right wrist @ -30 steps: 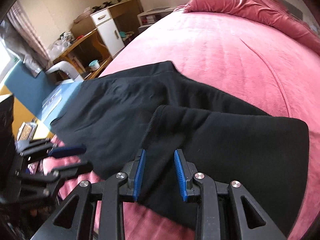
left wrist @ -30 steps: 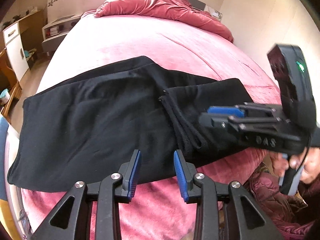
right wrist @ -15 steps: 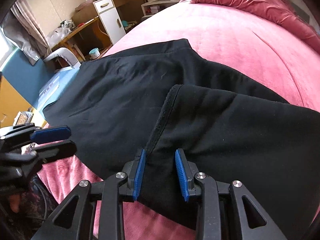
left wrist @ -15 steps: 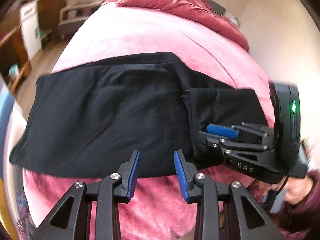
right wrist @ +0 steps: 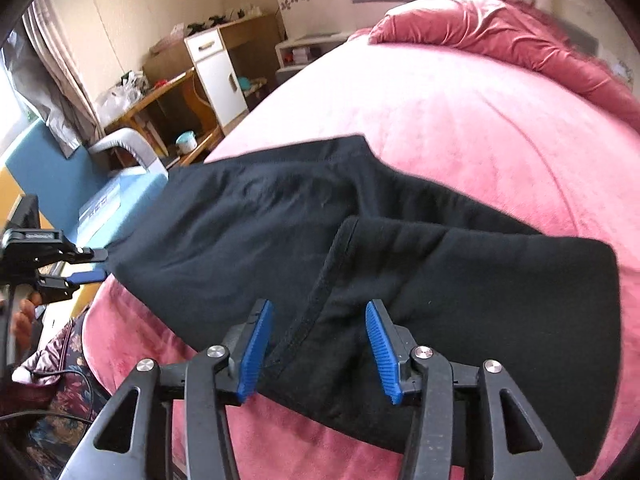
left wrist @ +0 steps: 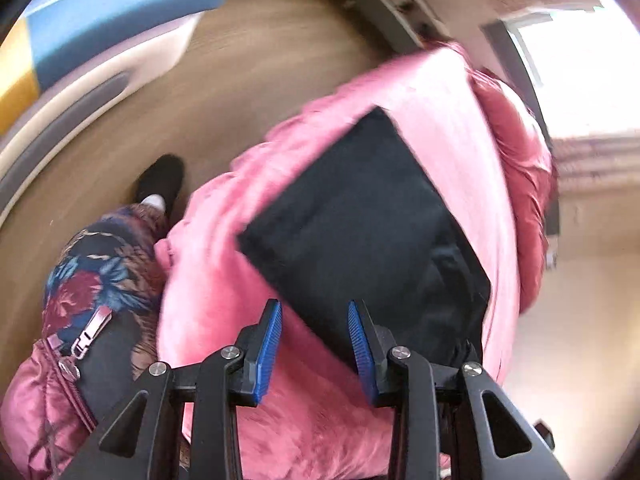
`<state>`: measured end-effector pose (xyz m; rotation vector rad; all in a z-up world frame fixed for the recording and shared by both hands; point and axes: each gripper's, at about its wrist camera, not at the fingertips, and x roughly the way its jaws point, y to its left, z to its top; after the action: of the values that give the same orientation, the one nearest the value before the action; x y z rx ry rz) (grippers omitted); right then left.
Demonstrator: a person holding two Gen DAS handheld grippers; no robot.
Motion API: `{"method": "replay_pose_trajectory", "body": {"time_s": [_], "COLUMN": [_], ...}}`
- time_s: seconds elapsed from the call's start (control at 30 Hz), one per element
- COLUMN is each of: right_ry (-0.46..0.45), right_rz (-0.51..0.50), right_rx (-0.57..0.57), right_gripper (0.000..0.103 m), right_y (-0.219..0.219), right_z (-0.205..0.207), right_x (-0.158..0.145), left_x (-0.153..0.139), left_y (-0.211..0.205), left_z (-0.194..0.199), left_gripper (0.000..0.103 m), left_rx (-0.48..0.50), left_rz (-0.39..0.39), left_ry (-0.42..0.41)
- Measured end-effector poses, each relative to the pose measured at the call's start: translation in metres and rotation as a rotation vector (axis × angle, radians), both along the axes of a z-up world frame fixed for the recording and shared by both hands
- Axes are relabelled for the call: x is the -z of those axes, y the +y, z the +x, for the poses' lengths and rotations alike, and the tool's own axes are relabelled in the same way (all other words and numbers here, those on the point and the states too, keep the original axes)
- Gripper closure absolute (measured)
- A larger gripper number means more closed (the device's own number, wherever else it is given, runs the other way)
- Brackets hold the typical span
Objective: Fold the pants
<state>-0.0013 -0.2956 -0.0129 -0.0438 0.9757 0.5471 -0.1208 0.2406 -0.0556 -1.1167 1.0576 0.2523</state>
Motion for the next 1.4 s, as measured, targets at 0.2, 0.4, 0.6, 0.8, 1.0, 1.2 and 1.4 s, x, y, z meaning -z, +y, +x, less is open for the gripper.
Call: {"method": "replay_pose_trajectory", "body": {"time_s": [0.2, 0.4, 0.6, 0.8, 1.0, 1.2, 1.4], "right_ry": [-0.023, 0.001, 0.021, 0.035, 0.048, 0.066, 0.130], "right_rz": [0.040, 0.034, 0.024, 0.020, 0.033, 0.101, 0.224], "right_rx": [0.011, 0.005, 0.003, 0.011, 0.037, 0.067, 0.080], "right_gripper": [0.040, 0.040, 0.040, 0.040, 0.040, 0.040, 0.040], "right_y": [-0.006, -0.002, 0.000, 0.000, -0.005, -0.015, -0.026], "right_z": [-0.003, -0.007, -0.010, -0.011, -0.009, -0.005, 0.002], "right_x": [-0.015, -0.011, -0.005, -0.001, -0.001, -0.006, -0.008], "left_x": [0.017, 0.029, 0.026, -0.003, -0.049, -0.080, -0.079], "left_y": [0.012, 0.021, 0.021, 0.008, -0.027, -0.090, -0.163], "left_z": [0.007, 0.017, 0.017, 0.024, 0.043, 0.064, 0.076], "left_gripper": [0.068, 0.068, 0.075, 0.086, 0.086, 0.086, 0.086], "left_rx": [-0.066, -0.104, -0.107, -0.031, 0.156, 0.452, 0.755], "left_rz": [-0.033, -0.060, -0.023, 0.123, 0.232, 0.266, 0.309], "left_ry": [0.019, 0.016, -0.012, -0.087, -0.279, -0.471, -0.525]}}
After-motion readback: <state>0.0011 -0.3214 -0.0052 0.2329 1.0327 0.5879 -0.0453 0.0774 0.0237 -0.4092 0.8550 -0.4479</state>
